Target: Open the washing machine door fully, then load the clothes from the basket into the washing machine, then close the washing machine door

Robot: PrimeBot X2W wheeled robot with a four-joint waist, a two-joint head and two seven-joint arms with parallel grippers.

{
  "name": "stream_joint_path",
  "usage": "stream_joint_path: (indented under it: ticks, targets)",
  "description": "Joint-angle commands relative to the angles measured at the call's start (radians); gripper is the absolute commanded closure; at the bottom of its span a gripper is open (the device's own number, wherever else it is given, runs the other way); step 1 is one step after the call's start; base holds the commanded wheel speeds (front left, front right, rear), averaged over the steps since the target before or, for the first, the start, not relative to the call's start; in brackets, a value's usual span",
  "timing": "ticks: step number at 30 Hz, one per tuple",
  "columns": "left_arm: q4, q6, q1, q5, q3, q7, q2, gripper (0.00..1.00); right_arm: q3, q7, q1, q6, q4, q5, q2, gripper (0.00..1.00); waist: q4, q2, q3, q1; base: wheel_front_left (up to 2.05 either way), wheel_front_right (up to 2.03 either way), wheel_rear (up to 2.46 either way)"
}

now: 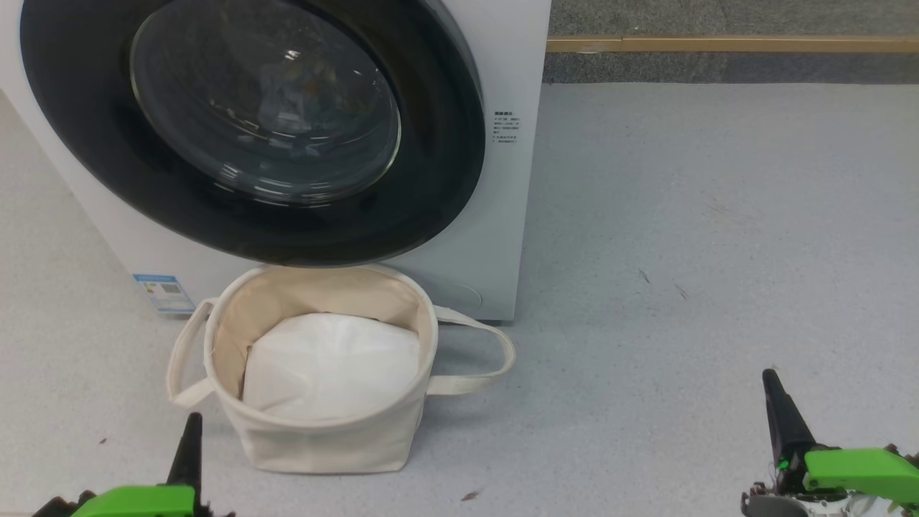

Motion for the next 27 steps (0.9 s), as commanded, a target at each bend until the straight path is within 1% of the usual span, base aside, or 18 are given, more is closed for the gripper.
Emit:
stream_joint_path:
  ticks: [1, 14, 27]
  targets:
    - [-0.043, 0.001, -0.017, -0.023, 0.049, 0.013, 0.001, 1.0, 0.015, 0.015, -0.047, 0.0, -0.04, 0.035, -0.012, 1.0, 0.001, -0.0001, 0.0, 0.0, 0.0, 0.0, 0.0]
    - [-0.066, 0.001, -0.007, -0.111, 0.095, 0.049, -0.043, 1.0, 0.015, 0.047, -0.047, 0.0, -0.047, 0.172, -0.013, 1.0, 0.004, -0.0001, 0.001, 0.0, 0.0, 0.0, 0.0]
    - [-0.066, 0.001, -0.007, -0.113, 0.096, 0.05, -0.044, 1.0, 0.015, 0.047, -0.047, 0.0, -0.047, 0.174, -0.013, 1.0, 0.004, -0.0001, 0.001, 0.0, 0.0, 0.0, 0.0]
